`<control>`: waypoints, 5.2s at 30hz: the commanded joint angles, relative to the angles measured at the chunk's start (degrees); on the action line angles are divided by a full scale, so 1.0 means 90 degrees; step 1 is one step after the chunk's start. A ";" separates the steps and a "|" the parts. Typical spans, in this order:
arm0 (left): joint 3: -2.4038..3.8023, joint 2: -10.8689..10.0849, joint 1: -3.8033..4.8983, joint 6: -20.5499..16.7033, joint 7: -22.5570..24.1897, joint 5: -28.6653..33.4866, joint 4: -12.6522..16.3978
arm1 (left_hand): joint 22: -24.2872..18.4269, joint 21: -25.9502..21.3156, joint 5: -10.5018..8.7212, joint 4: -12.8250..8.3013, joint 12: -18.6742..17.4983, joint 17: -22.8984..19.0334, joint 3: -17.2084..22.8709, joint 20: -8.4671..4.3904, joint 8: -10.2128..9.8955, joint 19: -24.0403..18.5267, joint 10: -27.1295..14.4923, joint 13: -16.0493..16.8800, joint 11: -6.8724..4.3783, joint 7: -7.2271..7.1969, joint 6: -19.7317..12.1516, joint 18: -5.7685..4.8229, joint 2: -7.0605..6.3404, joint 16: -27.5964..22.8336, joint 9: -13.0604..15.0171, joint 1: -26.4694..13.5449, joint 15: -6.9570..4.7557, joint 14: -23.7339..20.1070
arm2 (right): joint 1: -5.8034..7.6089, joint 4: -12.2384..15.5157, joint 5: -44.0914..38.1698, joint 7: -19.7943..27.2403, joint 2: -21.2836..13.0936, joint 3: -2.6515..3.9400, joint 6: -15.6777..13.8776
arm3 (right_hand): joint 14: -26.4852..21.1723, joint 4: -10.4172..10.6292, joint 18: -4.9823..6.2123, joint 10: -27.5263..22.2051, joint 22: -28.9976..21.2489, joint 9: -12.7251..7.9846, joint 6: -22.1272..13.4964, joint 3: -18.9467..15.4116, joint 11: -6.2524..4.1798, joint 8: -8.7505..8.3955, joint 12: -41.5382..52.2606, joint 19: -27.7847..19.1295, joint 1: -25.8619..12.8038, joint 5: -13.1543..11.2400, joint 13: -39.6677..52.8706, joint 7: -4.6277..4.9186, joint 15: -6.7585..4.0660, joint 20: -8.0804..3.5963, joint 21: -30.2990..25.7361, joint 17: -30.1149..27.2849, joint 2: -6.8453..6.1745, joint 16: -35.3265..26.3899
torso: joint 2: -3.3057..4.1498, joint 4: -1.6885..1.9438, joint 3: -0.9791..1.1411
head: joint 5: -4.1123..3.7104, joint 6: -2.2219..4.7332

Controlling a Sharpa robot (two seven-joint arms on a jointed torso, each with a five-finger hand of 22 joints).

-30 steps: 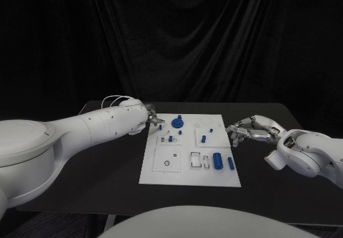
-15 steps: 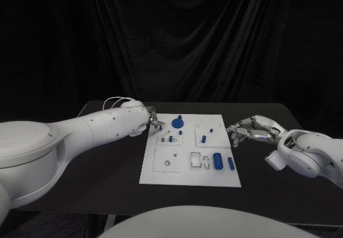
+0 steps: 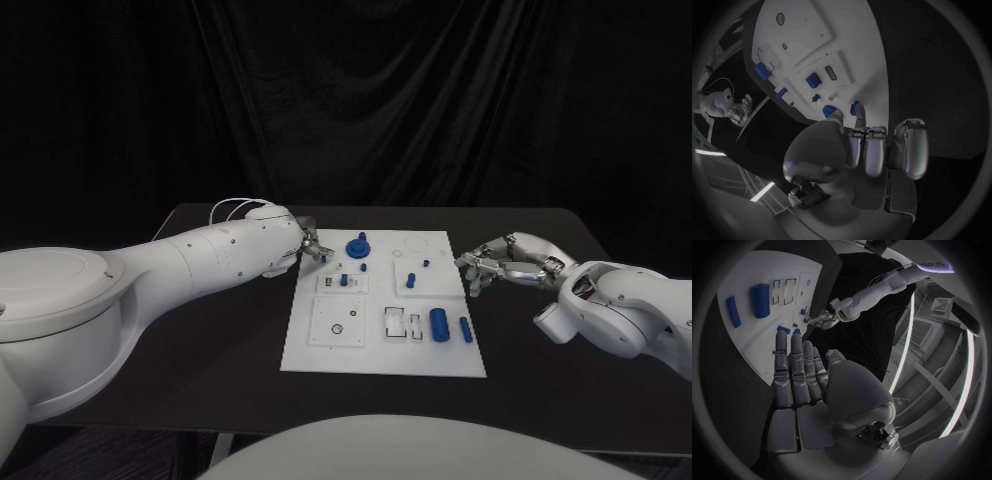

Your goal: Assemble the parts on the task board

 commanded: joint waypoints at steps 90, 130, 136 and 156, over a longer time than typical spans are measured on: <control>0.0009 0.0184 -0.0175 -0.0283 0.0310 -0.0002 -0.0358 | 0.1250 -0.0238 0.1765 -0.0569 0.0017 0.1676 0.2521 0.0036 0.0040 -0.0160 0.0665 0.1674 0.0000 -0.0075 0.0071 0.0137 -0.0854 0.0017 0.0096 0.0937 0.0021 0.0680 | -0.0020 -0.0022 -0.0015 -0.0259 -0.0003 0.0005 0.0263 | -0.0049 0.0003 0.0054 -0.0019 -0.0013 -0.0020 0.0006 0.0082 -0.0002 -0.0032 -0.0025 -0.0030 -0.0020 -0.0029 -0.0011 0.0026 -0.0002 -0.0015 -0.0029 -0.0019 0.0005 -0.0008 | -0.0002 0.0003 0.0001 | -0.0021 -0.0001; 0.0004 -0.1512 -0.0063 -0.1814 -0.0062 0.0759 0.2604 | 0.1230 -0.0290 0.1303 -0.0473 0.0017 0.1676 0.3082 -0.0045 0.0207 -0.0157 0.0665 0.1674 -0.0090 -0.0176 0.0372 0.0149 -0.1155 0.0017 0.0186 0.0344 -0.0065 0.0680 | -0.0079 -0.0049 -0.0015 -0.0342 -0.0031 0.0005 0.0325 | -0.0055 -0.0001 0.0053 -0.0026 -0.0015 -0.0022 0.0013 0.0110 -0.0001 -0.0029 -0.0025 -0.0032 -0.0023 -0.0023 -0.0012 0.0025 0.0000 -0.0014 -0.0030 -0.0025 0.0030 -0.0007 | -0.0006 -0.0002 0.0000 | -0.0034 -0.0001; 0.0004 -0.1451 -0.0130 -0.1917 -0.0019 0.0759 0.2549 | 0.1219 -0.0323 0.1297 -0.0459 0.0017 0.1676 0.3090 -0.0046 0.0205 -0.0177 0.0665 0.1674 -0.0090 -0.0175 0.0370 0.0157 -0.1137 0.0017 0.0185 0.0333 -0.0064 0.0680 | -0.0080 -0.0040 -0.0015 -0.0338 -0.0039 0.0005 0.0317 | -0.0055 -0.0003 0.0053 -0.0027 -0.0015 -0.0022 0.0015 0.0112 -0.0001 -0.0028 -0.0024 -0.0033 -0.0022 -0.0022 -0.0013 0.0024 0.0000 -0.0014 -0.0030 -0.0025 0.0029 -0.0007 | -0.0003 -0.0002 0.0002 | -0.0036 -0.0001; 0.0004 -0.1362 -0.0308 -0.1753 -0.0006 0.0759 0.2415 | 0.1183 -0.0434 0.1251 -0.0383 0.0017 0.1676 0.3069 -0.0045 0.0201 -0.0246 0.0665 0.1674 -0.0077 -0.0159 0.0355 0.0182 -0.1099 0.0017 0.0188 0.0249 -0.0057 0.0680 | -0.0084 -0.0017 -0.0016 -0.0358 -0.0061 0.0005 0.0327 | -0.0057 -0.0013 0.0054 -0.0031 -0.0016 -0.0022 0.0021 0.0122 -0.0005 -0.0026 -0.0024 -0.0033 -0.0011 -0.0011 -0.0014 0.0020 -0.0001 -0.0015 -0.0030 -0.0027 0.0016 -0.0006 | 0.0003 0.0000 -0.0001 | -0.0045 -0.0001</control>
